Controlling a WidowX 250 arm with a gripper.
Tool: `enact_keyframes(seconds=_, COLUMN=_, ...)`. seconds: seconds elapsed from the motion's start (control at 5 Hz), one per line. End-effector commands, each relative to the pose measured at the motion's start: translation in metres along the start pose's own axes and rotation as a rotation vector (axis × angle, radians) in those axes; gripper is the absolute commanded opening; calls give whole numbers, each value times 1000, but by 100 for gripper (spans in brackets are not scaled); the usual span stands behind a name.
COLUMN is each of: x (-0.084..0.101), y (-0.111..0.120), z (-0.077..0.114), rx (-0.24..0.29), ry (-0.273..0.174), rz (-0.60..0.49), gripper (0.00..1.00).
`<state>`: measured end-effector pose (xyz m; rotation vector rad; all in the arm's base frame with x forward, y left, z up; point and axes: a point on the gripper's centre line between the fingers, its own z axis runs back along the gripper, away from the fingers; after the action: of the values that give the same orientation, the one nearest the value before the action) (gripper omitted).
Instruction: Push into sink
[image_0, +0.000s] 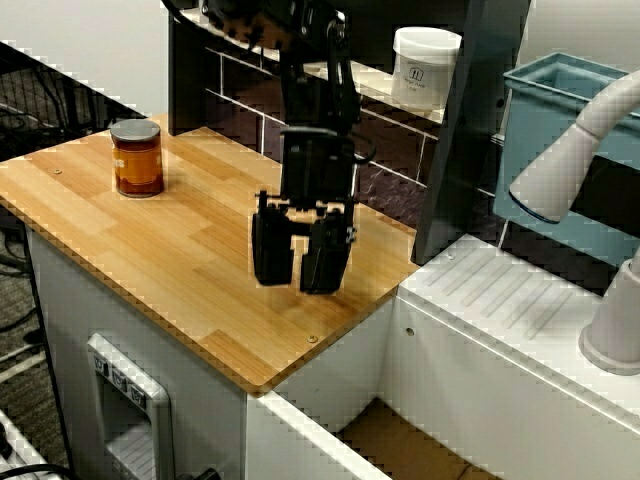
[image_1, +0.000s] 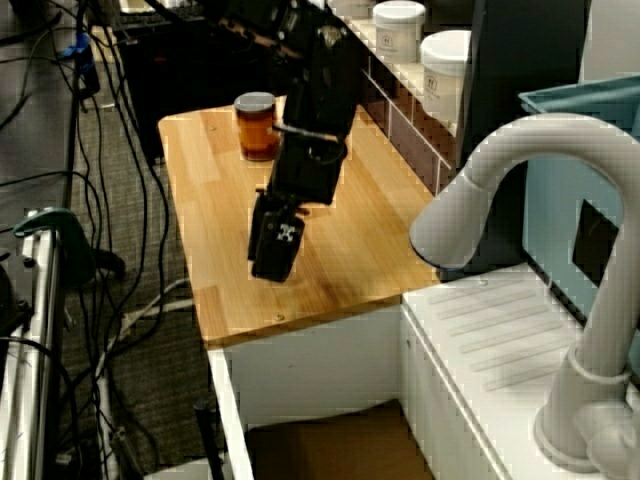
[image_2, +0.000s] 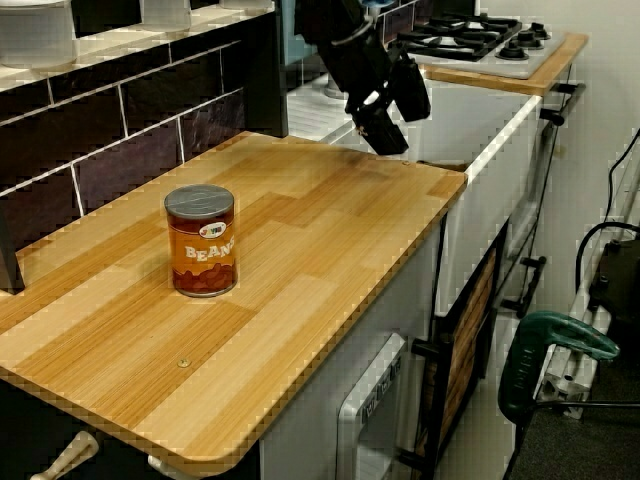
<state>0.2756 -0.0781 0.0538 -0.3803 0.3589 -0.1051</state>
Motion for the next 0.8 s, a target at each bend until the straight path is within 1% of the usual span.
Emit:
enact_keyframes(seconds=0.0, x=-73, y=37, z=54, rx=32, ry=-177, rz=-36, gripper=100)
enact_keyframes(seconds=0.2, x=-102, y=60, z=70, rx=91, ry=-252, rz=-27, gripper=100)
enact_keyframes(seconds=0.4, x=-110, y=97, z=82, rx=139, ry=-303, rz=3, gripper=100)
enact_keyframes(seconds=0.6, x=-97, y=126, z=125, rx=187, ry=-315, rz=61, gripper=100)
